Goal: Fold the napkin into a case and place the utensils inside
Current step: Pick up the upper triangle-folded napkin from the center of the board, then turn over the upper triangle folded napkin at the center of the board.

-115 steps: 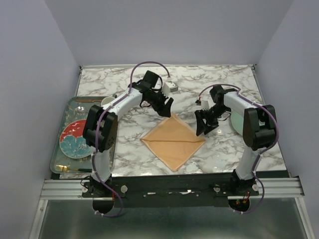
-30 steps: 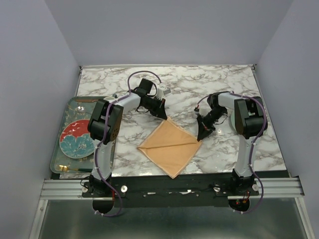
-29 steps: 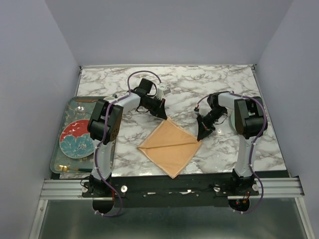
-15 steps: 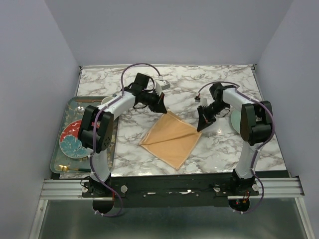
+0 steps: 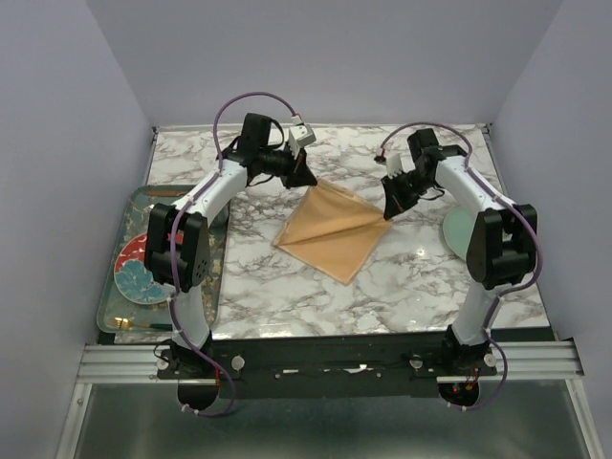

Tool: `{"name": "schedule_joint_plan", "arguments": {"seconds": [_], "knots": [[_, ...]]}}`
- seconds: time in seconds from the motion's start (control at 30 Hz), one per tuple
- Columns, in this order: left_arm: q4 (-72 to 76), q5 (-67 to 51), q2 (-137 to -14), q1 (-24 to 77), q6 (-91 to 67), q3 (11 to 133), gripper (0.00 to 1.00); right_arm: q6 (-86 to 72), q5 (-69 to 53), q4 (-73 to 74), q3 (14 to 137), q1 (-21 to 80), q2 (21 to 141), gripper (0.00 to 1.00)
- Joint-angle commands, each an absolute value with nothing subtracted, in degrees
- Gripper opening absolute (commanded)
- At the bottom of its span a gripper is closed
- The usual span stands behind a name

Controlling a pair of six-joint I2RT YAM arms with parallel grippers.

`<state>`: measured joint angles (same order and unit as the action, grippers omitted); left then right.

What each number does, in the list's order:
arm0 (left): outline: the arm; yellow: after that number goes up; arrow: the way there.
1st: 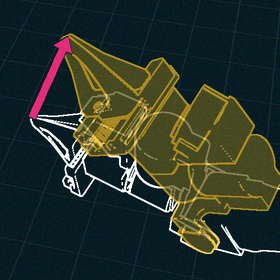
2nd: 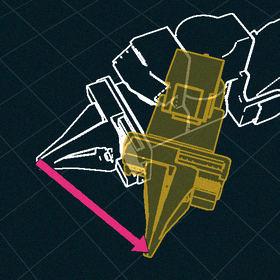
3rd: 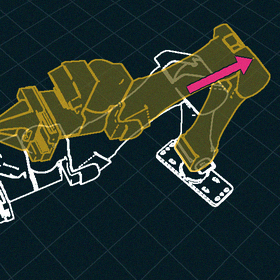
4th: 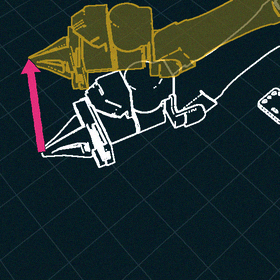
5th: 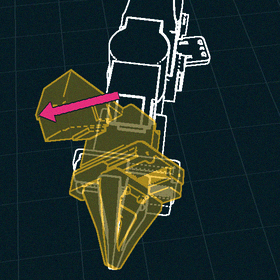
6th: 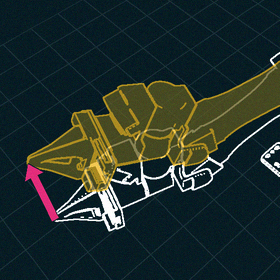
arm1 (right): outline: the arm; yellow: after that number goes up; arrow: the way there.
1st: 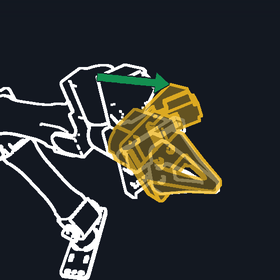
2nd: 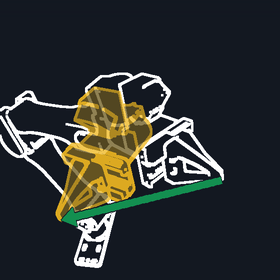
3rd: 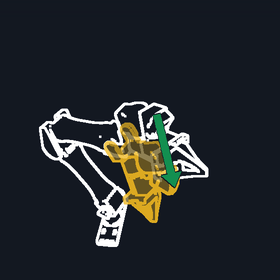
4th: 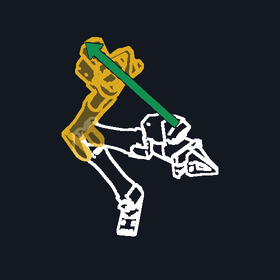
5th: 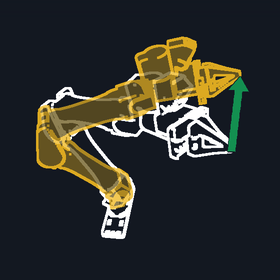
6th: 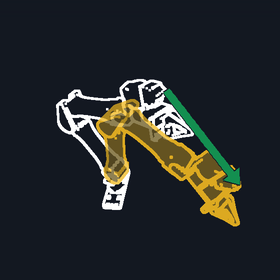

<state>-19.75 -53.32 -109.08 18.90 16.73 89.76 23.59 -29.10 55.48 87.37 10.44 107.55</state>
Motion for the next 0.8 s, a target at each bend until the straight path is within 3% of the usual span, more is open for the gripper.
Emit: {"name": "schedule_joint_plan", "arguments": {"seconds": [0.0, 0.17, 0.33, 0.53, 0.77], "knots": [[-13.21, -59.75, -110.12, 17.23, 21.18, 94.65, 0.0, 29.87, -22.68, 47.74, 94.55, 10.63, 105.38, 0.0], [-6.16, -61.7, -111.71, 15.82, 22.84, 98.25, 0.0, 34.44, -20.13, 42.99, 99.93, 10.63, 105.65, 0.01], [-7.55, -64.42, -111.01, 15.29, 34.23, 97.66, 0.0, 40.16, -19.86, 34.03, 95.99, 10.72, 101.96, 0.0], [-15.89, -65.92, -104.51, 15.38, 50.43, 86.41, 0.0, 48.68, -21.44, 20.32, 76.49, 13.17, 90.98, 0.01], [-28.2, -66.45, -95.9, 15.73, 66.61, 72.27, 0.0, 53.08, -23.29, 16.61, 60.22, 17.57, 79.83, 0.01]]}}
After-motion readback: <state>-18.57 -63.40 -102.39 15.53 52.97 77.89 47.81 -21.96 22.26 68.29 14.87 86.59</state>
